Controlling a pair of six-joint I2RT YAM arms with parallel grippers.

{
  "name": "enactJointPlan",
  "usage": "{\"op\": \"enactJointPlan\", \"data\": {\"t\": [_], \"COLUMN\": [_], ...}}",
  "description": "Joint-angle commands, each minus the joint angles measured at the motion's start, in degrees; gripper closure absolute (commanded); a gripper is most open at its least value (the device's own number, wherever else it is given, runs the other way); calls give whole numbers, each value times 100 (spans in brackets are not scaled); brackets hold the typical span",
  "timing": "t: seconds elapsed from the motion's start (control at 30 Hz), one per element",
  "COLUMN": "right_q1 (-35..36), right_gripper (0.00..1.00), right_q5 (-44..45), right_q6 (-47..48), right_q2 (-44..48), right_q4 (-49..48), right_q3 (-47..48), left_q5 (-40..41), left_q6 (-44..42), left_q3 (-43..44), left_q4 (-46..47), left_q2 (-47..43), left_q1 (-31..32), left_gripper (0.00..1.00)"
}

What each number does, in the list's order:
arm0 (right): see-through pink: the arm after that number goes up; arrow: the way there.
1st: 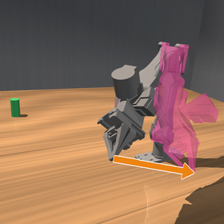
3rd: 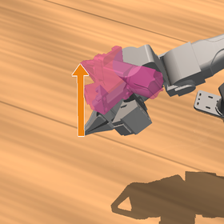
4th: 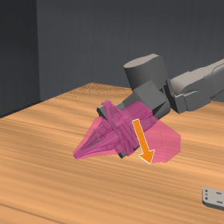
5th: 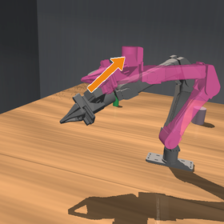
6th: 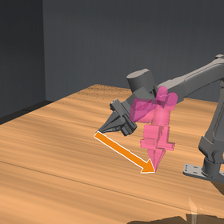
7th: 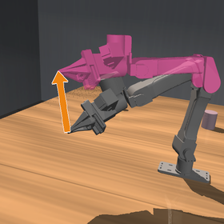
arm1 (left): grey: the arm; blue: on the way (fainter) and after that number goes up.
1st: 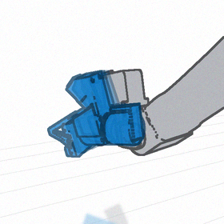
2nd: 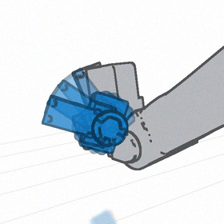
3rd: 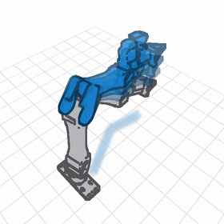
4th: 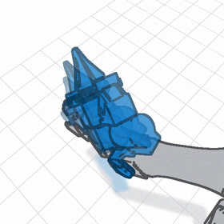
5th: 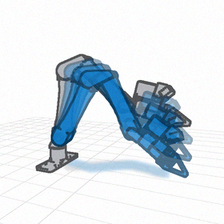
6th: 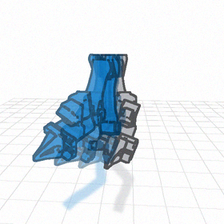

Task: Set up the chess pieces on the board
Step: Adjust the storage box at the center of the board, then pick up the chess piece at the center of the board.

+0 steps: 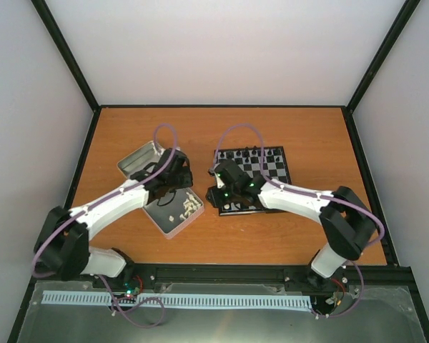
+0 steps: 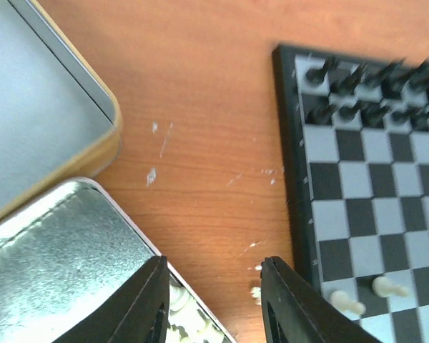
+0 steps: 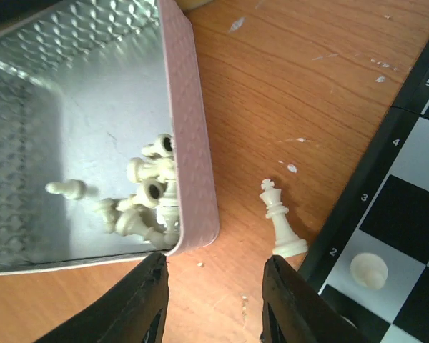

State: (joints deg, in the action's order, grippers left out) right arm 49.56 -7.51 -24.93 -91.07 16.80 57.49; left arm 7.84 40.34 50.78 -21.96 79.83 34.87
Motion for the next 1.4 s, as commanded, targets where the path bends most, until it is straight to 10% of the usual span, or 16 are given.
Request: {"op": "enactJointPlan", "data": {"t": [0.0,0.73,1.37], "right_q1": [158,290,290], "right_gripper": [61,63,85], "right_q5": [443,1067,1370], "right_q6": [364,1036,591], "right_q2": [-447,-2104,-2019], "right_q4": [244,1010,650], "right_q3": [357,1619,1708], "left_q5": [565,895,486], "left_q6": [444,638,586], "left_q3": [-141,-540,-847], "left_q4": [-56,-151,71], "left_q2": [-796,-1662,-1805], "left_q1": [-196,-449,-455], "left_gripper": [62,57,52]}}
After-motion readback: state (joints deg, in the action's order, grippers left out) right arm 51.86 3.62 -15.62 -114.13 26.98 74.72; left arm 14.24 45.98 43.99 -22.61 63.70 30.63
